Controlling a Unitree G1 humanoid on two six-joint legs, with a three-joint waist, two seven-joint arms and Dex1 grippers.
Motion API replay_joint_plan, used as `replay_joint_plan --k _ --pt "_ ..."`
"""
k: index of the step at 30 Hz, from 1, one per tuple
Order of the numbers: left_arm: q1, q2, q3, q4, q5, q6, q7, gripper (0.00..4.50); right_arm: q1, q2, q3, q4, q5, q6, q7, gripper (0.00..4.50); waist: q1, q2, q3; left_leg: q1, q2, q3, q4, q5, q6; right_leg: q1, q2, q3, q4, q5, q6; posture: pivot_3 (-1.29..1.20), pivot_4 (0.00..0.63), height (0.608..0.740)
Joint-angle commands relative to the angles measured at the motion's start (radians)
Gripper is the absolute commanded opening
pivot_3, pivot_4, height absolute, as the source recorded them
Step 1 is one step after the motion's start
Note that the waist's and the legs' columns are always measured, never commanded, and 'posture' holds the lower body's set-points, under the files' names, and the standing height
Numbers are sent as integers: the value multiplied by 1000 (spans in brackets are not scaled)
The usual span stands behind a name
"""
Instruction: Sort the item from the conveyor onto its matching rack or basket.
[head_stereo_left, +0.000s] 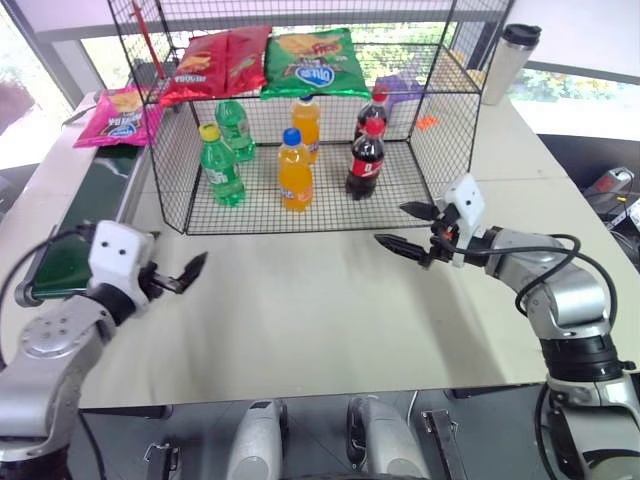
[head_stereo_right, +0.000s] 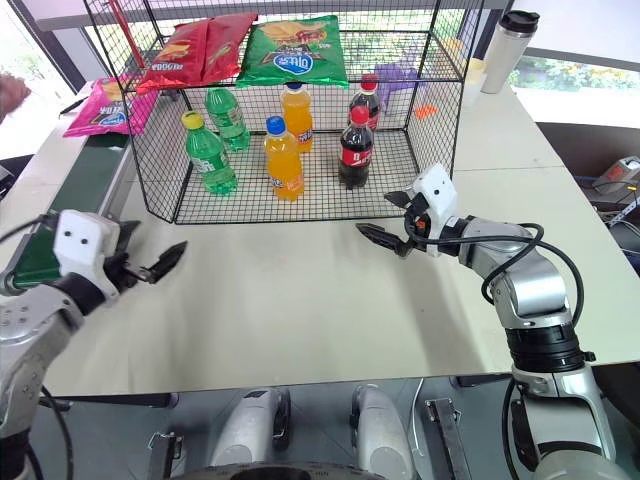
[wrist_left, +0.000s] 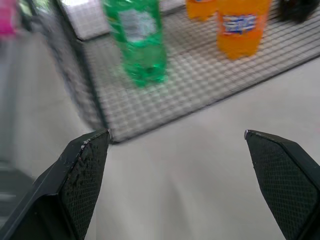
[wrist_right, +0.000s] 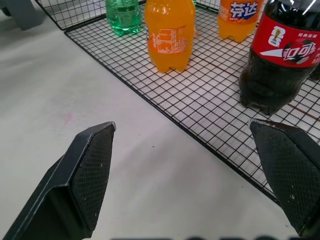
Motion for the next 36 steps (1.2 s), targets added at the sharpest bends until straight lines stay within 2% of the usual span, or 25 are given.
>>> replay_joint_plan --k 1,4,6,12,20,30,36 --pt "33 166 109 79 291 -187 68 4500 -96 37 -86 -84 183 107 13 4389 -6 0 0 0 0 0 -1 0 0 -1 0 0 0 0 0 0 150 740" --pt "150 319 130 182 551 -353 106 4500 -160 66 -79 -118 247 167 -3 4389 -8 0 0 0 1 3 -3 0 0 -3 0 1 0 0 -1 0 150 740" --pt "212 367 145 238 656 -441 125 4500 -196 74 -46 -125 235 174 -12 4389 -7 1 0 0 1 5 -5 0 0 -4 -1 1 -1 0 -1 0 150 740" --pt "272 357 113 297 814 -544 157 4500 -240 45 69 -150 149 125 33 4389 2 1 0 0 1 9 -10 0 -1 -6 -4 2 -5 1 -1 0 150 740" --pt "209 274 54 301 895 -517 153 4500 -242 38 72 -141 133 114 44 4389 -1 0 0 0 1 13 -14 0 0 -7 -5 2 -8 2 2 0 150 740" --pt "144 250 5 364 921 -520 152 4500 -228 41 61 -144 118 104 26 4389 -2 0 0 1 1 13 -14 0 0 -7 -5 2 -6 3 3 0 150 740" --pt "61 239 -62 477 942 -544 204 4500 -217 43 51 -146 115 100 12 4389 0 0 -1 1 1 13 -12 0 0 -7 -5 2 -3 3 4 0 150 740"
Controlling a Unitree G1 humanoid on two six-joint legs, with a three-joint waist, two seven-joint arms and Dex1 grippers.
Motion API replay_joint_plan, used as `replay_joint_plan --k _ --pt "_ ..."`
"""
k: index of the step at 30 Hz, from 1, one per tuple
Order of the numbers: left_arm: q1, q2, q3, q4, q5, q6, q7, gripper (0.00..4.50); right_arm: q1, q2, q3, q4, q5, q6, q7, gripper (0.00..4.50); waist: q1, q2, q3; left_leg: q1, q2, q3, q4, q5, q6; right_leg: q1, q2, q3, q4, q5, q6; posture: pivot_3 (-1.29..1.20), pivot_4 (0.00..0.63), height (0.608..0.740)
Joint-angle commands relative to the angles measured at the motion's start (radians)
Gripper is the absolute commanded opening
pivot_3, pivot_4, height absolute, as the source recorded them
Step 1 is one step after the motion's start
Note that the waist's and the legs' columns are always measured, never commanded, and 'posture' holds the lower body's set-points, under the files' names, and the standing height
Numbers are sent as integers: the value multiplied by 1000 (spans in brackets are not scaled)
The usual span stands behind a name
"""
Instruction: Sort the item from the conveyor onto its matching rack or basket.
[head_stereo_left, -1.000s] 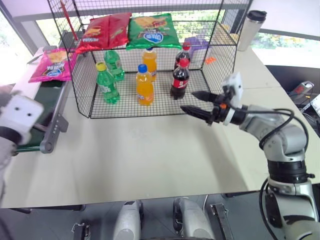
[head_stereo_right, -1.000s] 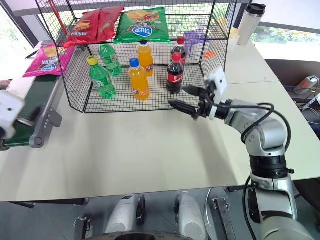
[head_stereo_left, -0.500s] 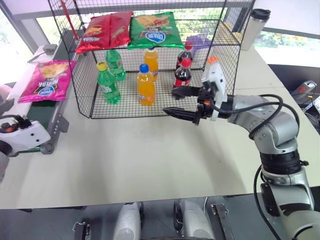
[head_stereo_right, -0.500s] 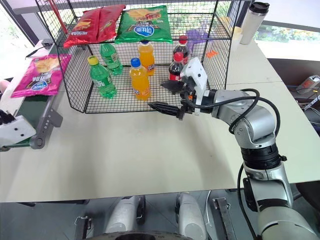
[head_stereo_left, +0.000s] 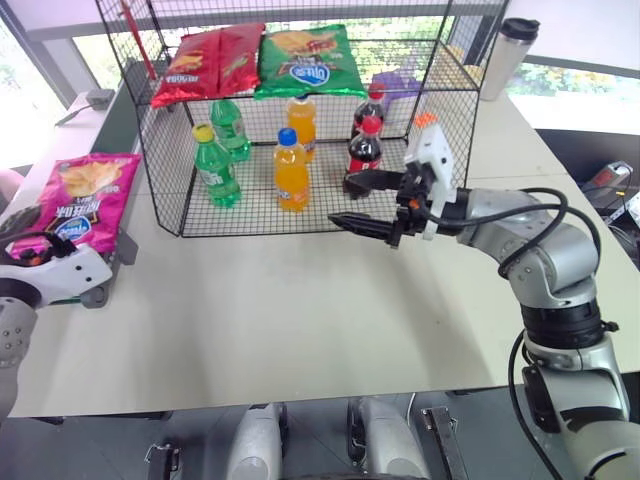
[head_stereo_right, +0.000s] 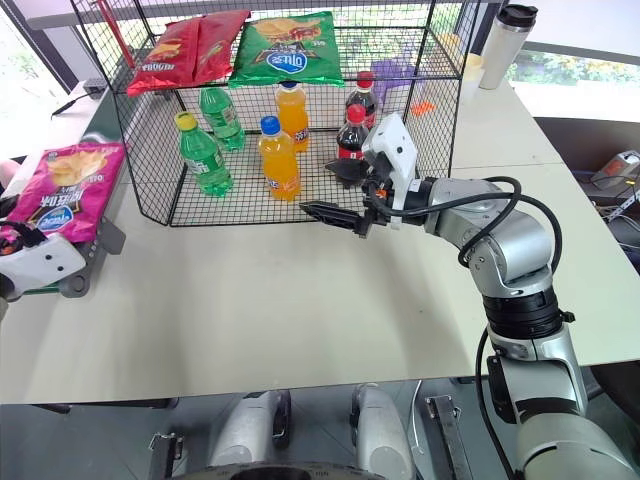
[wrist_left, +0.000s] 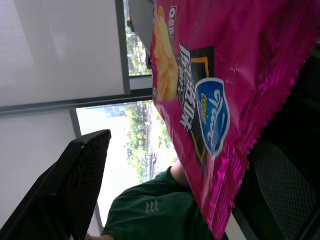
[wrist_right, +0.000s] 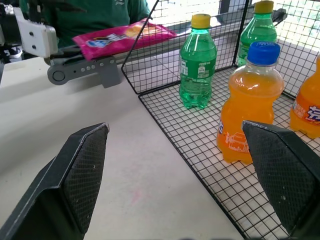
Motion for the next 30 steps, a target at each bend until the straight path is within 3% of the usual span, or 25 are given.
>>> replay_joint_plan --k 1,6,9,17,24,27,30 --pt "-43 12 -32 49 24 -25 29 4500 0 -1 -31 -36 4 -23 -9 4389 1 0 0 0 0 0 0 0 0 0 0 0 1 0 0 0 150 740" --pt "-109 14 -66 100 31 -44 51 4500 4 1 -36 -41 6 -23 -22 4389 1 0 0 1 0 0 2 0 0 0 0 0 3 0 0 0 150 740" --pt "-138 17 -89 121 24 -53 39 3774 9 0 -35 -45 4 -24 -28 4500 0 0 0 1 0 0 2 0 0 0 0 0 3 0 0 0 150 740" --pt "-166 16 -109 138 12 -32 11 146 19 -2 -35 -45 -5 -31 -43 4500 2 1 -1 2 0 0 2 0 0 0 0 0 5 0 0 0 150 740" --pt "-204 30 -44 81 -50 29 -45 35 19 3 -31 -35 -13 -47 -47 4500 -1 1 -1 2 0 0 3 0 0 1 0 0 5 0 0 0 150 740" --pt "-221 14 65 -15 -197 132 -166 35 14 2 -36 -21 -15 -57 -44 4500 -1 0 -1 1 0 0 3 0 0 0 0 0 4 0 1 0 150 740" --pt "-263 7 243 -157 -451 328 -363 35 1 6 -64 5 6 -62 -36 4500 -2 -3 -1 0 0 0 3 0 0 0 0 0 5 0 1 0 150 740"
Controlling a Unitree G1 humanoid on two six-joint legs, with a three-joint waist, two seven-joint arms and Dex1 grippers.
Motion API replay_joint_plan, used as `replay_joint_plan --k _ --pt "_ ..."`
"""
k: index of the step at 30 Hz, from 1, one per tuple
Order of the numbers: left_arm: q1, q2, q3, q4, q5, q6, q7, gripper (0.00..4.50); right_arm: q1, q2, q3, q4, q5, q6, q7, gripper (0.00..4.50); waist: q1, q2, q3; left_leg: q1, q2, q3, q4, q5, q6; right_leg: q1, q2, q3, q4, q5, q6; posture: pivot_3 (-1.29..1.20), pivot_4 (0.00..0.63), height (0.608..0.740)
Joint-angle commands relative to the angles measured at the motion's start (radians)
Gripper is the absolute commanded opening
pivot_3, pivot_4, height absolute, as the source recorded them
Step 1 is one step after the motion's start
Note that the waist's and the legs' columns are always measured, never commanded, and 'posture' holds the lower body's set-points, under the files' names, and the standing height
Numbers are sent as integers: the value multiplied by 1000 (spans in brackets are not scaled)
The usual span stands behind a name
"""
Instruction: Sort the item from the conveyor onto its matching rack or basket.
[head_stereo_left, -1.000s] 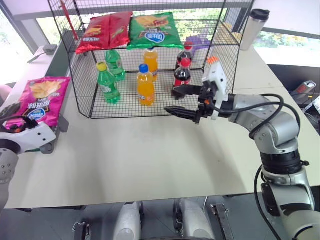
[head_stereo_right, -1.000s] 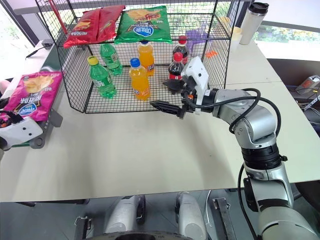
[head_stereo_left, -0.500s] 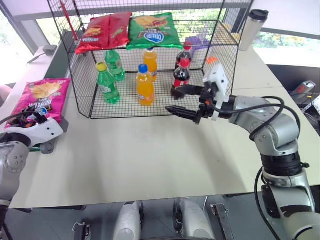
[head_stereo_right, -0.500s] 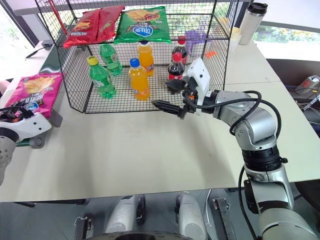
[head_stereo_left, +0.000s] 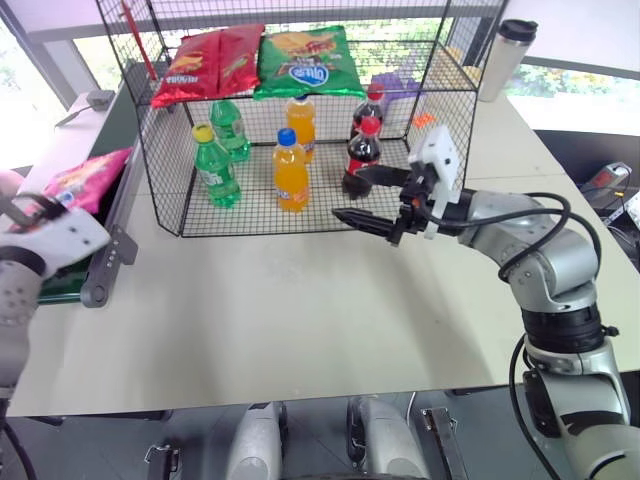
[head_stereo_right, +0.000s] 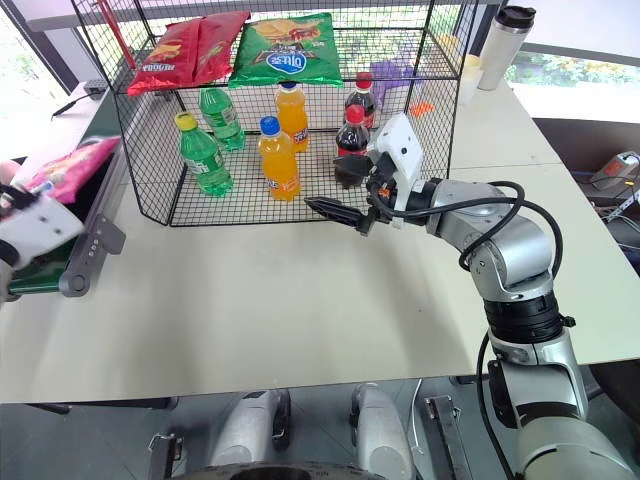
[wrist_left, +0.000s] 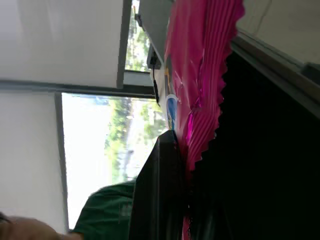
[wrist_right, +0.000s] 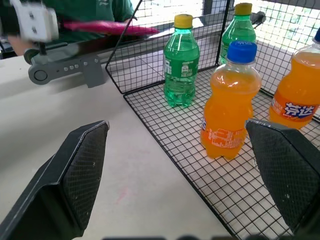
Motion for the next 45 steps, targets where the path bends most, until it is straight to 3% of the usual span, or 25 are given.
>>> replay_joint_plan --k 1,4,7,10,14,20,28,35,42,45 --pt "-63 30 254 -178 -296 222 -216 35 -32 12 -70 15 44 -17 11 4500 -1 -1 0 0 0 0 1 0 0 0 1 0 0 0 0 0 150 740" --pt "-149 41 435 -269 -574 470 -352 35 -62 35 -116 54 101 0 20 4500 -3 -1 0 0 0 -1 2 0 0 1 1 0 0 0 0 0 150 740" --pt "-82 105 628 -336 -775 733 -548 35 -90 34 -160 118 149 17 49 4500 -12 -1 0 0 1 -2 5 0 0 2 3 0 1 0 0 0 150 740" --pt "22 147 787 -395 -915 873 -707 35 -101 14 -181 157 178 38 86 4500 -24 -1 0 0 1 -2 5 0 0 3 3 1 1 0 0 0 150 740" --pt "-25 211 853 -400 -1093 978 -745 35 -113 -28 -178 209 181 49 161 4500 -19 -2 0 0 2 -5 7 0 0 3 4 0 1 -2 -4 0 150 740" --pt "-158 255 711 -381 -1280 969 -677 35 -154 -43 -146 273 179 49 274 4500 -23 -1 0 0 1 -5 9 0 0 5 4 1 1 -3 -4 0 150 740" --pt "-431 264 325 -301 -1449 809 -634 35 -246 -42 -132 377 175 26 389 4500 -21 -1 0 0 1 -4 8 0 0 4 4 2 1 -1 -1 0 150 740" --pt "-580 230 61 -268 -1434 702 -672 35 -282 31 -124 384 189 28 405 4500 -22 -1 0 0 1 -4 8 0 0 4 5 2 1 0 0 0 150 740" --pt "-693 157 -107 -200 -1363 614 -704 35 -263 84 -114 264 290 132 421 4500 -19 -1 0 0 1 -3 9 0 0 4 5 2 2 0 1 0 150 740" --pt "-708 139 -138 -166 -1330 590 -725 0 -257 106 -122 243 314 151 404 3788 -19 -1 0 0 1 -3 9 0 0 4 5 3 2 1 2 0 150 740"
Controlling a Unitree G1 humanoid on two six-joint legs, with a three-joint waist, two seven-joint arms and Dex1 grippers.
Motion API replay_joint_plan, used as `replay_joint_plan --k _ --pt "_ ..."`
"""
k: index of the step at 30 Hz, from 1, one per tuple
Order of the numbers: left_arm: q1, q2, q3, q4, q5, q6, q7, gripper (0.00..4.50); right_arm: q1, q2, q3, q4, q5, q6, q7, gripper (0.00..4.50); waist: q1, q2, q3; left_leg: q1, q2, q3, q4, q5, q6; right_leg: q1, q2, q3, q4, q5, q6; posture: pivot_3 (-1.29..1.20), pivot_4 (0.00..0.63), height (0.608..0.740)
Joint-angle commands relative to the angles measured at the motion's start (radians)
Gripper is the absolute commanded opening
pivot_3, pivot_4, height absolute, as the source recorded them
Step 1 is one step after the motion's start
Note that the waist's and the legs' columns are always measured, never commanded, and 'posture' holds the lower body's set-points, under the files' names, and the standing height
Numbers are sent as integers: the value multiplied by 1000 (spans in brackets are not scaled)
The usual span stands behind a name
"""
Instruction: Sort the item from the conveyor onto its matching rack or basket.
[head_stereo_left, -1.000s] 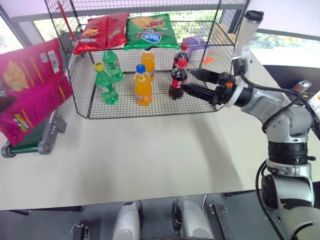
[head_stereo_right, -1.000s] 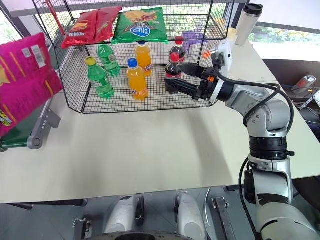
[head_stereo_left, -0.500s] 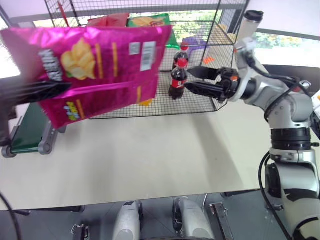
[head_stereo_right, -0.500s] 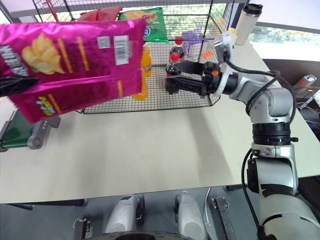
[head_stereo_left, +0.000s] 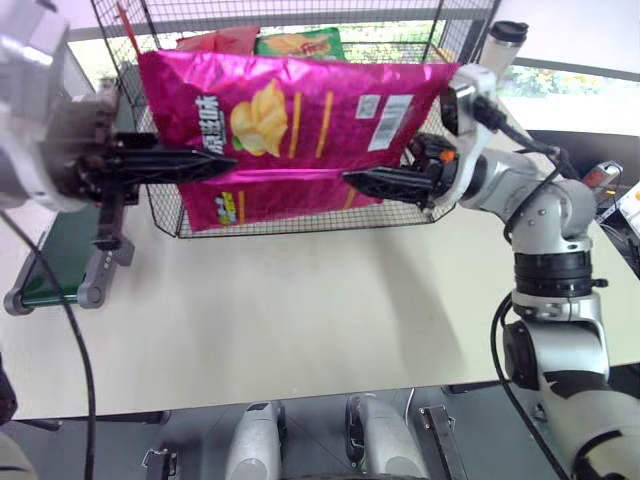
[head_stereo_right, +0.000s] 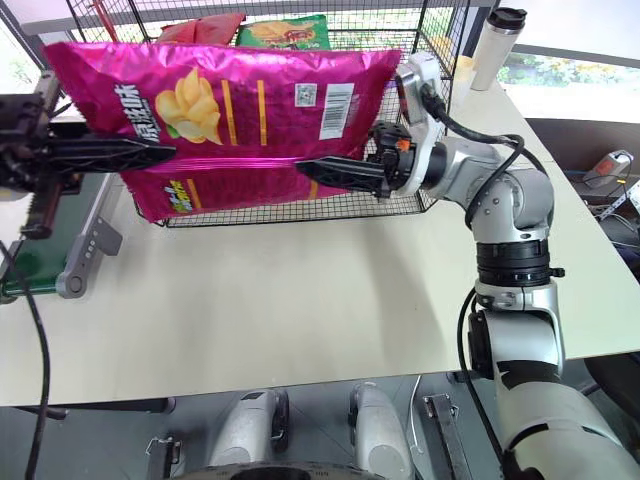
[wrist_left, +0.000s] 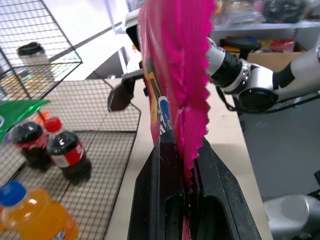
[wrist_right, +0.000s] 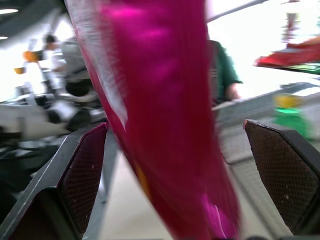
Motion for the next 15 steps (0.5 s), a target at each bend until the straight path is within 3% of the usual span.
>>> replay_joint_plan --k 1,7,8,10,13,15 --pt "-30 -4 -12 41 39 -43 -26 0 -6 13 -23 -54 48 13 -11 3320 0 0 0 0 0 0 0 0 0 0 0 0 0 0 0 0 150 740" --pt "-12 -6 -20 85 98 -80 -43 0 11 5 -36 -82 70 30 -32 322 0 0 0 0 0 0 0 0 0 0 0 0 0 0 0 0 150 740" --pt "-9 -8 -20 90 109 -84 -39 0 14 2 -37 -87 70 30 -36 55 0 0 0 0 0 0 0 0 0 0 0 0 0 0 0 0 150 740" --pt "-4 -11 -16 95 115 -82 -35 0 17 -4 -37 -93 67 31 -49 55 0 0 0 0 0 0 0 0 0 0 0 0 0 0 0 0 150 740" --pt "9 -2 -13 95 111 -58 -42 927 25 -12 -37 -108 65 33 -62 0 0 0 0 0 0 0 0 0 0 0 0 0 0 0 0 0 150 740" --pt "21 1 -8 93 111 -53 -45 1825 31 -14 -40 -118 68 33 -72 0 0 0 0 0 0 0 0 0 0 0 0 0 0 0 0 0 150 740"
